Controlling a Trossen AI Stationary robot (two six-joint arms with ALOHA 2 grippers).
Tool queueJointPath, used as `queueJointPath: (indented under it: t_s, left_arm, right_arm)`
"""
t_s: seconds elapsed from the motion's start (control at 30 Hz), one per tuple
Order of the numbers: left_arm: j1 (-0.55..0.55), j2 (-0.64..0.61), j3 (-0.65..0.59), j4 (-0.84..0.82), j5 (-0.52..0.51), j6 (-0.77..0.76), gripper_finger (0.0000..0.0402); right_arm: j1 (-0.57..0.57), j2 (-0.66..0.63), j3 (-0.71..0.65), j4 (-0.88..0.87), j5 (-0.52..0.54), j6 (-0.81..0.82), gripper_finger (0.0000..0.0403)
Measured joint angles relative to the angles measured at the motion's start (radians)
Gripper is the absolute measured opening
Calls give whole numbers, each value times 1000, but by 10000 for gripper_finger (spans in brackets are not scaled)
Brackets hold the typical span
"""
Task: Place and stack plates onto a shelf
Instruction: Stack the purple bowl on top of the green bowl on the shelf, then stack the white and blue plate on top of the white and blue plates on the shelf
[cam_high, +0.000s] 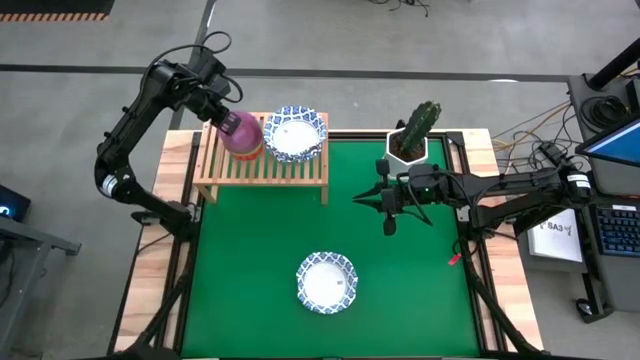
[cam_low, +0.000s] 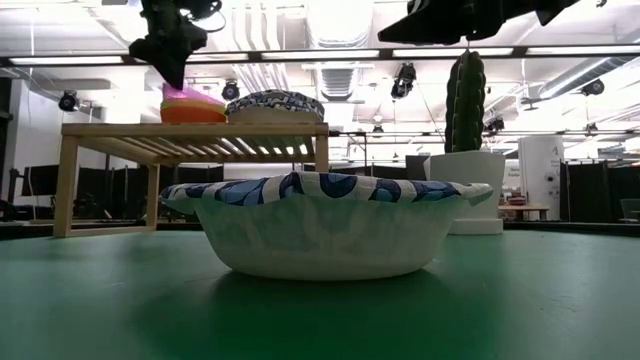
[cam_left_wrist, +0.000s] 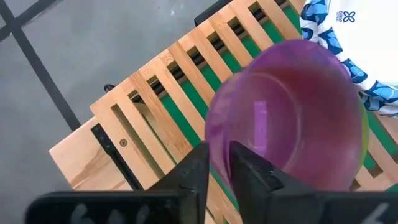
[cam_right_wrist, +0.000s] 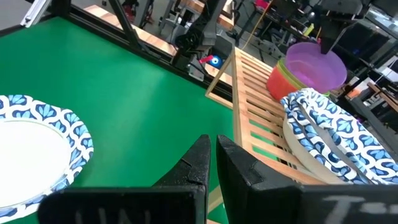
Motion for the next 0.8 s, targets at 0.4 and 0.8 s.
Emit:
queueJointPath:
  t_s: [0.4,0.8]
  left_arm:
    - [-2,-34,-3,59,44,87,125]
    - [-123,-359,-450,475,280,-101,114]
  right_arm:
    - [-2,0,0,0,0,0,18]
    - [-2,0,0,0,0,0,18]
